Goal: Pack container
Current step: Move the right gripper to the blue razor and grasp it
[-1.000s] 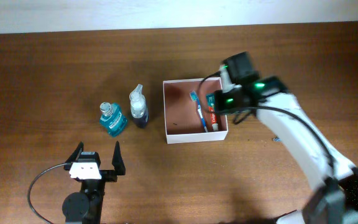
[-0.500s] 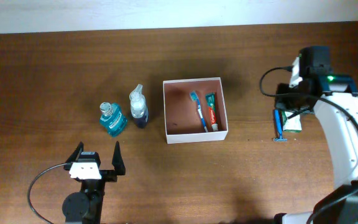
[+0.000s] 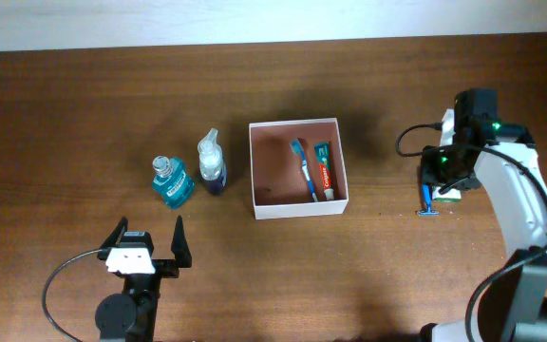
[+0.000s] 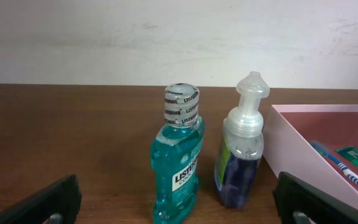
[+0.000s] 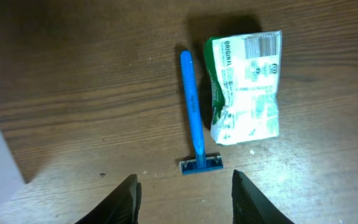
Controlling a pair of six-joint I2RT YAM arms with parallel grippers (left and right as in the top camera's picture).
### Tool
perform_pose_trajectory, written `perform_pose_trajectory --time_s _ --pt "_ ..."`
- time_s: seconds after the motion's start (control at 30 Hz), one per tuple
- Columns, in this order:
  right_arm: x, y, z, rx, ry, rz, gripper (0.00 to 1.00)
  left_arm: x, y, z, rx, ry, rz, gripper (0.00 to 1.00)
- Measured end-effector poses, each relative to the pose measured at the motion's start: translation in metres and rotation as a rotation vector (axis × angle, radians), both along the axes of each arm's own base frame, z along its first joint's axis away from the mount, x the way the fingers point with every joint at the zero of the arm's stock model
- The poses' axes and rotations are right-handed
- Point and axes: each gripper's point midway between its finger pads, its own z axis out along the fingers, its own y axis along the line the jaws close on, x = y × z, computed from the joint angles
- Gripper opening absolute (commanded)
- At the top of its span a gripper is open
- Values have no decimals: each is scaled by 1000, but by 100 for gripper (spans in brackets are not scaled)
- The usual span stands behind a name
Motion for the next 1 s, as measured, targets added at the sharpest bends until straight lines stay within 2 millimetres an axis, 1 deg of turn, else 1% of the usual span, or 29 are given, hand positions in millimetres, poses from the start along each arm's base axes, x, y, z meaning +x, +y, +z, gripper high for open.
perform_pose_trajectory --time_s 0.07,0.17,0.27,0.7,0.73,0.83,0.93,1.0 --pt "2 0 -9 -3 2 16 40 0 0 0 0 0 0 99" --pt "3 0 -21 -4 20 37 36 0 0 0 0 0 0 99" --pt "1 1 -33 0 52 66 35 0 0 0 0 0 0 99" --pt "-4 1 -74 16 163 107 34 0 0 0 0 0 0 99" --pt "-5 2 -78 19 174 107 31 0 0 0 0 0 0 99" --pt "-7 2 -88 24 200 110 30 0 0 0 0 0 0 99" --pt "-9 2 -94 27 218 110 30 0 0 0 0 0 0 99" --pt "-9 2 -94 27 218 110 29 0 0 0 0 0 0 99"
